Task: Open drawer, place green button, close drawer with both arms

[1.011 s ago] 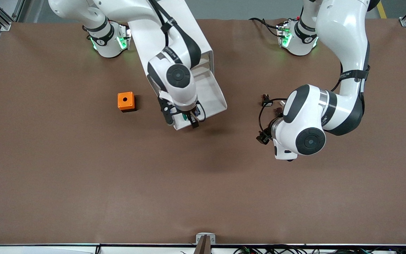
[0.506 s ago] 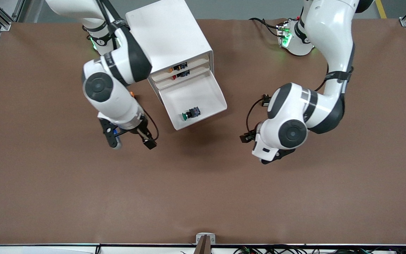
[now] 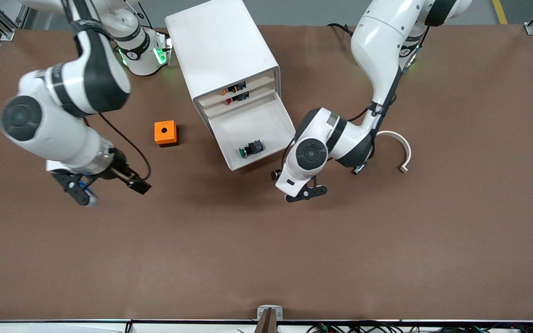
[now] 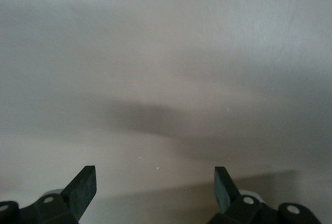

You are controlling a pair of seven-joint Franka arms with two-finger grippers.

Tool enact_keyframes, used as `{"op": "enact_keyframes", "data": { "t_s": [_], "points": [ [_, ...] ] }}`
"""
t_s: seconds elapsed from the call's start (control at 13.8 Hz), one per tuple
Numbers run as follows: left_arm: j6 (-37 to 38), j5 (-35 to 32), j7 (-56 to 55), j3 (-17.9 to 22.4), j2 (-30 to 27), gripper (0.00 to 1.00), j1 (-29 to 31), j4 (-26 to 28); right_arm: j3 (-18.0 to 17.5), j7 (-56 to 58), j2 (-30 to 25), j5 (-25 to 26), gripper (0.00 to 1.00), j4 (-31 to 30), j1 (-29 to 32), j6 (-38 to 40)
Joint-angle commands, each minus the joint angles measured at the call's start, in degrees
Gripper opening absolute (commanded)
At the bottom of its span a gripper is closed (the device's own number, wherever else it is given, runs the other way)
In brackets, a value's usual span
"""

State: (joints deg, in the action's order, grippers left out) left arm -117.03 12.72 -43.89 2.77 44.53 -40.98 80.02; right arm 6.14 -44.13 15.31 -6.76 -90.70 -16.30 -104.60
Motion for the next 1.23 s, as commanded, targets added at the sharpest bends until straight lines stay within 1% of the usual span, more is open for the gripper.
{"op": "enact_keyframes", "data": {
  "t_s": [0.0,0.07,0.22,0.36,0.58,0.65,0.72,0.87,1.01,1.16],
  "points": [
    [-2.0,-0.2,-2.4,0.2,1.1,1.0,-2.1,0.3,-1.1,12.6,-3.6,0.3,1.0,-1.0,5.6,3.4],
    [-2.1,-0.1,-3.8,-0.1,1.2,1.0,-3.1,0.3,-1.1,17.4,-4.7,0.4,1.0,-1.1,7.1,4.0],
    [-2.1,-0.1,-6.8,-0.5,1.1,1.0,-5.1,0.3,-1.0,27.1,-6.9,2.5,1.0,-1.2,9.8,5.4],
    [-1.7,-0.1,-10.8,-2.4,0.9,1.0,-6.0,0.4,-0.9,33.6,-9.1,3.5,1.0,-1.2,11.4,7.6],
    [-0.7,0.2,-16.5,-6.7,0.6,1.0,-6.0,0.4,-1.0,35.1,-12.7,5.0,1.0,-2.5,11.4,9.5],
    [-0.7,1.6,-19.4,-8.6,1.1,1.0,-6.0,0.4,-1.0,35.9,-13.6,5.1,1.0,-3.8,11.4,9.4],
    [-0.7,2.3,-21.5,-9.1,1.1,1.0,-6.7,0.6,-1.0,37.8,-14.4,5.2,1.0,-4.7,11.4,8.9],
    [-0.7,3.4,-24.6,-9.8,0.9,1.0,-8.8,1.5,-0.9,41.3,-14.3,5.5,1.0,-5.1,12.4,8.0],
    [-0.7,3.9,-26.9,-10.9,0.9,1.0,-9.9,1.7,-1.0,41.4,-14.1,7.6,1.0,-4.2,12.5,8.0],
    [-0.7,4.0,-27.6,-11.6,1.0,1.0,-10.7,2.0,-1.0,41.3,-14.0,7.9,1.0,-1.9,12.8,8.4]
  ]
}}
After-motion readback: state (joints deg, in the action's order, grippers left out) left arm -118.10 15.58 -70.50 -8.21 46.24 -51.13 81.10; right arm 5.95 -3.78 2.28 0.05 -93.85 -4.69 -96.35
